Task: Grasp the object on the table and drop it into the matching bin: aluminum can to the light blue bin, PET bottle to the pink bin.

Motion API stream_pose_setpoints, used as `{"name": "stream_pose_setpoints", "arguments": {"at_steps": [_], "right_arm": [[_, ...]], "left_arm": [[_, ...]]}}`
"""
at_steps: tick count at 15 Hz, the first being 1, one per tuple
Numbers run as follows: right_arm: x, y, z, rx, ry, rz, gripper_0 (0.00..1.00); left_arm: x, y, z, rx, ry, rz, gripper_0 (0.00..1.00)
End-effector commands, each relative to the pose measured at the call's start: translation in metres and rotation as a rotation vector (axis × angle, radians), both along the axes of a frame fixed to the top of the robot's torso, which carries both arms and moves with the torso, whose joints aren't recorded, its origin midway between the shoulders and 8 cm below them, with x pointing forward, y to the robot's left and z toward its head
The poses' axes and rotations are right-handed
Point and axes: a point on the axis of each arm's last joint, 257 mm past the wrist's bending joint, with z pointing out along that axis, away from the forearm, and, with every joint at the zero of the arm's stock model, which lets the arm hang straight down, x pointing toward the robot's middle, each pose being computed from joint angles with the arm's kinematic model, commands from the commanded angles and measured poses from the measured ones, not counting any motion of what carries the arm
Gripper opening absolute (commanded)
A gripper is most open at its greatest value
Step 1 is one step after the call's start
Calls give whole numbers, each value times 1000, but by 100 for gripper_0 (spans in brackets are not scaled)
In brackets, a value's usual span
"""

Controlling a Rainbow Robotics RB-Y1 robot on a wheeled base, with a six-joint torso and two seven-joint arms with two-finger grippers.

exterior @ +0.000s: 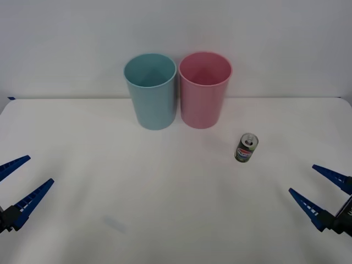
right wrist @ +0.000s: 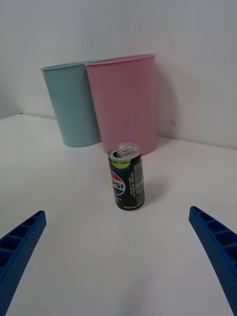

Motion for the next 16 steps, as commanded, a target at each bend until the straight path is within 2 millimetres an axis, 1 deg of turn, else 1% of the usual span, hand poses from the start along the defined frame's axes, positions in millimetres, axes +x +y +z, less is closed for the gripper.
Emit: {"name": "stream_pose_setpoints", "arguments": {"at_steps": [1,6,12,16], "right_arm": [[12,7,-9,-3,13,2,100],[42,25,-26,-1,36,0,100],[67,42,-37,-34,48,-26,100],[95,59,-46,-37,51,-26,100]], "left_arm": [[0,0,0,0,0,0,100],[0,0,0,0,0,0,100],[0,0,0,0,0,0,100],[0,0,0,0,0,0,100]]}}
